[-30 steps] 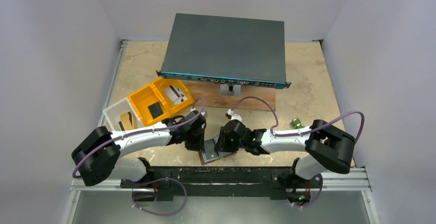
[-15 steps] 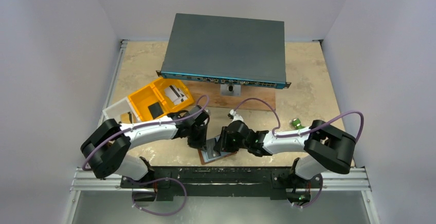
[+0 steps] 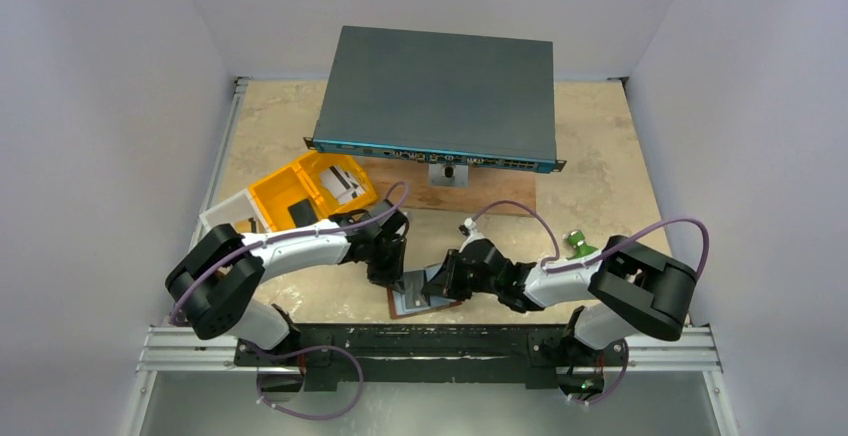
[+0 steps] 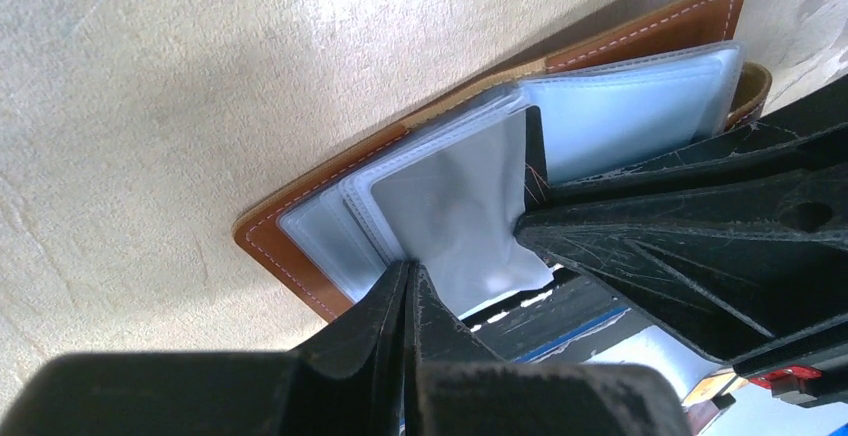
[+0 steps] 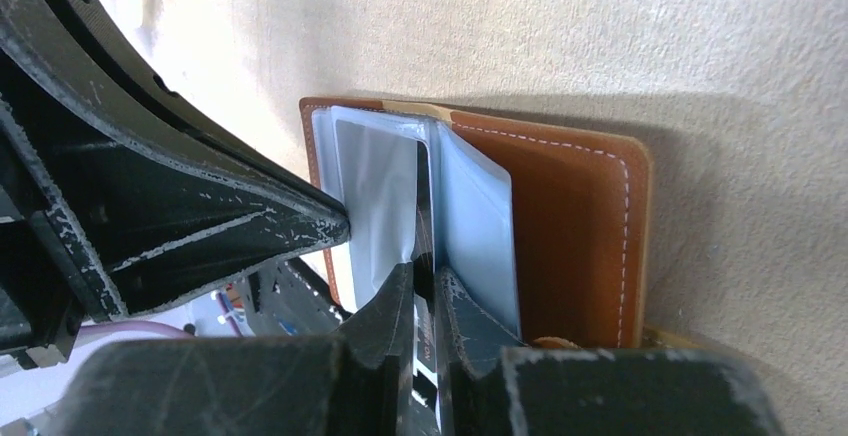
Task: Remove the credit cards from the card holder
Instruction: Remove the credit card from the card holder, then place the credit card in the storage box.
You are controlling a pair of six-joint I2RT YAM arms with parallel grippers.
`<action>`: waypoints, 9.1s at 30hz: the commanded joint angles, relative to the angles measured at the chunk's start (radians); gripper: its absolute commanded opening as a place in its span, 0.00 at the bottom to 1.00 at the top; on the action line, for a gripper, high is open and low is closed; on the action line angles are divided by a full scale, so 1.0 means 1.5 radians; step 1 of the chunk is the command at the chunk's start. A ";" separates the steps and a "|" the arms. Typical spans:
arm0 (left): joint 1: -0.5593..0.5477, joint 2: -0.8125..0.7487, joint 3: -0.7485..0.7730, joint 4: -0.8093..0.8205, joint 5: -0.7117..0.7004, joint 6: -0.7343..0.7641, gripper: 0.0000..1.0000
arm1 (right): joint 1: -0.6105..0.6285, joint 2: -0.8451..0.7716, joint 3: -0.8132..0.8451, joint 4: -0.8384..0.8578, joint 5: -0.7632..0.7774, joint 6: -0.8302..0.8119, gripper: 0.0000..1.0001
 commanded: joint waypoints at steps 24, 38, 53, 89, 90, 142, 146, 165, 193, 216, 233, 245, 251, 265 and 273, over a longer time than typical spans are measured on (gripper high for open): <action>0.040 0.052 -0.026 0.030 -0.066 0.034 0.00 | -0.008 -0.024 -0.081 0.114 -0.026 0.052 0.17; 0.037 0.047 -0.028 0.032 -0.057 0.030 0.00 | -0.022 -0.033 -0.100 0.168 -0.036 0.065 0.23; 0.027 0.047 -0.026 0.031 -0.058 0.024 0.00 | -0.038 0.026 -0.124 0.317 -0.070 0.103 0.22; 0.021 0.042 -0.050 0.028 -0.080 0.000 0.00 | -0.046 0.160 -0.178 0.579 -0.077 0.180 0.05; 0.021 0.042 -0.051 0.026 -0.084 -0.002 0.00 | -0.046 0.158 -0.182 0.580 -0.076 0.181 0.05; 0.025 0.012 -0.018 -0.006 -0.095 -0.002 0.00 | -0.049 -0.218 -0.111 -0.005 0.038 0.046 0.00; 0.025 -0.016 0.008 -0.031 -0.094 0.001 0.00 | -0.048 -0.249 -0.079 -0.071 0.044 0.022 0.00; 0.093 -0.228 0.035 -0.088 0.025 0.056 0.44 | -0.048 -0.265 0.036 -0.129 0.024 -0.044 0.00; 0.203 -0.378 -0.122 0.215 0.379 -0.083 0.38 | -0.048 -0.181 0.079 0.131 -0.160 -0.008 0.00; 0.204 -0.488 -0.092 -0.010 0.172 -0.065 0.00 | -0.047 -0.243 0.101 -0.079 -0.022 -0.065 0.97; 0.257 -0.360 0.179 -0.443 -0.456 0.010 0.00 | -0.047 -0.273 0.225 -0.353 0.100 -0.205 0.99; 0.430 -0.086 0.289 -0.321 -0.436 0.139 0.00 | -0.048 -0.310 0.232 -0.397 0.111 -0.247 0.99; 0.493 -0.019 0.297 -0.301 -0.371 0.142 0.00 | -0.048 -0.331 0.218 -0.407 0.115 -0.242 0.99; 0.500 -0.111 0.278 -0.303 -0.295 0.154 0.39 | -0.047 -0.312 0.232 -0.421 0.135 -0.265 0.99; 0.497 -0.284 0.184 -0.290 -0.131 0.149 0.46 | 0.007 -0.242 0.271 -0.439 0.188 -0.245 0.99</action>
